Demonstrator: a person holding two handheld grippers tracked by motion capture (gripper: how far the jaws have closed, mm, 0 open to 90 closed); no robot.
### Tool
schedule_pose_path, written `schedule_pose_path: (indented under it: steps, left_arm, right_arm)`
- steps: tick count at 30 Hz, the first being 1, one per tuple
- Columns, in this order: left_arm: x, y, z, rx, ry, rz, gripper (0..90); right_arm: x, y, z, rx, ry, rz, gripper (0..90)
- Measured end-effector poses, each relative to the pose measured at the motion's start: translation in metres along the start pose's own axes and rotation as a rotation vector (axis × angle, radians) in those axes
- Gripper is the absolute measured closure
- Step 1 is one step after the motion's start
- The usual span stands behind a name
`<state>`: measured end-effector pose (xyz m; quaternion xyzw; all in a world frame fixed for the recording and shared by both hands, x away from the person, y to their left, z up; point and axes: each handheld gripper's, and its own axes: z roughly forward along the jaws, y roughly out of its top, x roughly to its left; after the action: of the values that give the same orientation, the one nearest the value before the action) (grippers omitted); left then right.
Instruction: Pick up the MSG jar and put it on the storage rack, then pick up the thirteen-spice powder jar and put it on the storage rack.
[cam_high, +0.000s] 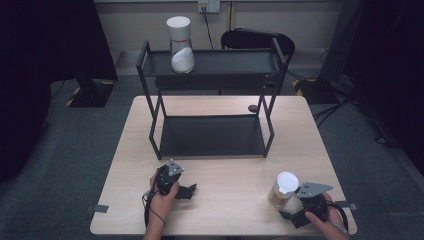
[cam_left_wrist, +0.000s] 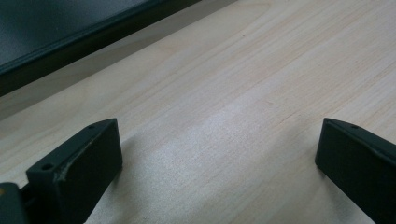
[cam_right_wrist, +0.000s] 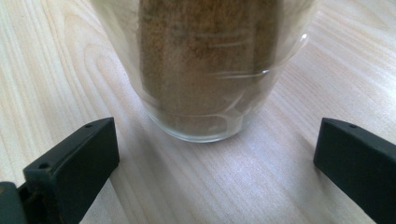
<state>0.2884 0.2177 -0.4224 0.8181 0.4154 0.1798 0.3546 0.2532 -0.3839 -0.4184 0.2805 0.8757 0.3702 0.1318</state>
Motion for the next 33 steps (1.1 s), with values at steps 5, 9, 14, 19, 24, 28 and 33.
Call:
schedule_pose_path:
  steps: [5, 9, 14, 19, 24, 28, 33]
  left_arm:
    - [0.0001, 0.0000, 0.0000, 0.000, 0.000, 0.000, 0.0]
    - [0.0000, -0.0001, 0.0000, 0.000, -0.001, -0.002, 0.0]
    - [0.0000, -0.0001, 0.0000, 0.000, 0.000, 0.001, 0.0]
    - [0.0000, 0.0000, 0.0000, 0.000, 0.000, 0.001, 0.0]
    - [0.0000, -0.0001, 0.0000, 0.000, 0.000, 0.001, 0.0]
    - [0.0000, -0.0001, 0.0000, 0.000, 0.000, 0.000, 0.0]
    - [0.0001, 0.0000, 0.0000, 0.000, 0.000, 0.001, 0.0]
  right_arm:
    - [0.0000, 0.0000, 0.0000, 0.000, 0.000, 0.000, 0.0]
    - [0.0000, 0.0000, 0.0000, 0.000, 0.000, 0.000, 0.0]
    - [-0.0001, 0.0001, 0.0000, 0.000, 0.000, 0.000, 0.0]
    - [0.0000, 0.0000, 0.0000, 0.000, 0.000, 0.000, 0.0]
    - [0.0000, 0.0001, 0.0000, 0.001, 0.000, -0.001, 0.0]
    - [0.0003, 0.0005, 0.0001, 0.002, -0.001, 0.000, 0.0]
    - [0.0018, 0.0010, 0.0003, 0.002, -0.007, 0.007, 0.0]
